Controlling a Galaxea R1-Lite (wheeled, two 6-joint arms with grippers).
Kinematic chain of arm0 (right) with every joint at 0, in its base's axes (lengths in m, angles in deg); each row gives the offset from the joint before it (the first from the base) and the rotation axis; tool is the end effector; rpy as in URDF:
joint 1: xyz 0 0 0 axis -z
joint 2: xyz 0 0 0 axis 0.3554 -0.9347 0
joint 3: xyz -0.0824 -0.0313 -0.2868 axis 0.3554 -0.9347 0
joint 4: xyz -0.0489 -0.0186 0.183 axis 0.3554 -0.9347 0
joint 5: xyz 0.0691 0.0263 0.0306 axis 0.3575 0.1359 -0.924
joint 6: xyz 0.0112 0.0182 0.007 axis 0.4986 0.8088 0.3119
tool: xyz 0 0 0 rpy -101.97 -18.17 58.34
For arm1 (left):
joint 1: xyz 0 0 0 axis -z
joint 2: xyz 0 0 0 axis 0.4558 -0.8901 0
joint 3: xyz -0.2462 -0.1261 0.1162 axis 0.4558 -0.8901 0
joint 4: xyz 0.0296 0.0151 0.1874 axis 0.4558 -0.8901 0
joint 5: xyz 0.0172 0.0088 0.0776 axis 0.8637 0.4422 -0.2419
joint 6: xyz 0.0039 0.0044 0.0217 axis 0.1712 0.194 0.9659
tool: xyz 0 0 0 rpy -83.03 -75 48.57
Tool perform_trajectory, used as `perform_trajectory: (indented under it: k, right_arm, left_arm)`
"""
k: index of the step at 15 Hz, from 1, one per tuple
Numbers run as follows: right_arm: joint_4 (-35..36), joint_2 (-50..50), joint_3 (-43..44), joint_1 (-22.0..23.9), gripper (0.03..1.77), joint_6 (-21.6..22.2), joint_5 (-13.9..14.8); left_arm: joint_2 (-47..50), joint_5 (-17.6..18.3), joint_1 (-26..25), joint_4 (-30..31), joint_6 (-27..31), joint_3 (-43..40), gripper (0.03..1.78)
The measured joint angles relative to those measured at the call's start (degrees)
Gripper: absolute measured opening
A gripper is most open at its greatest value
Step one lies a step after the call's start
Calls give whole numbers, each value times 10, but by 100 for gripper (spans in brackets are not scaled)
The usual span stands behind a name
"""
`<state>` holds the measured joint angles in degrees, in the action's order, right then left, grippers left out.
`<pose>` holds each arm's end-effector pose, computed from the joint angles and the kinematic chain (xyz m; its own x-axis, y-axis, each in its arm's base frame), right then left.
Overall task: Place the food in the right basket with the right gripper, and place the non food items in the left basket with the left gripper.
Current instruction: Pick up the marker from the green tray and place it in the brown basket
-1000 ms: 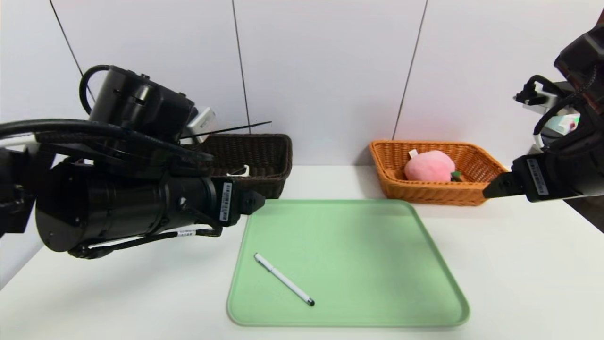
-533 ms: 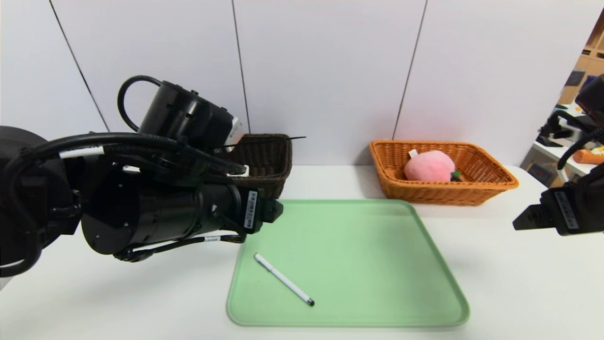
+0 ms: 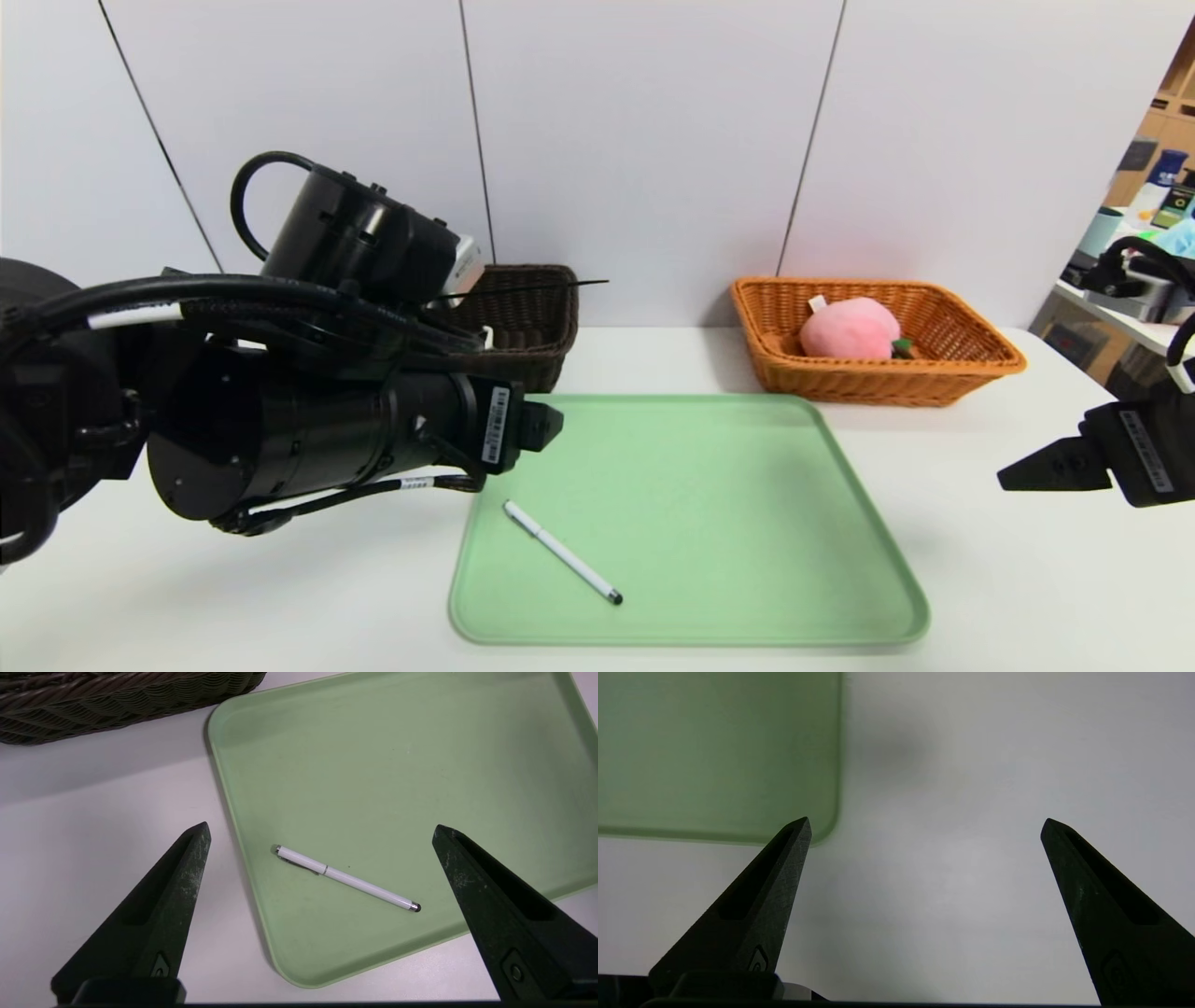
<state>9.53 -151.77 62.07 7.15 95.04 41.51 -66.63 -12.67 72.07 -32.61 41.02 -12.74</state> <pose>0.1749 0.0401 0.2611 0.5417 0.0217 -0.8403 -0.0847 0.9960 -0.0289 0.1954 -0.1853 0.2424 0.7639 -0.3235 -0.5585 0.3096 0.9429 -0.1228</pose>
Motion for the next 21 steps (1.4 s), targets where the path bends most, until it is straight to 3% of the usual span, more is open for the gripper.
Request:
perform_trajectory:
  k: [2,4,6,8,11,14,21]
  right_arm:
    - [70,7,-42,1,170,-34,-49]
    - [176,11,-101,2,170,-68,-72]
    - [289,10,-156,2,170,-82,-76]
    - [342,10,-178,3,170,-82,-54]
    - [343,10,-181,4,170,-82,-24]
    - [342,12,-185,4,170,-83,-17]
    - [316,37,-192,9,170,-83,-9]
  left_arm:
    - [4,0,2,0,0,-6,169]
    - [8,0,4,0,0,-10,169]
    - [10,0,5,0,0,-11,169]
    - [12,0,7,0,-2,-15,169]
    - [13,-1,25,-11,-18,-22,169]
    - [9,-1,54,-72,-58,-5,169]
    - [-68,5,101,-241,-264,139,169]
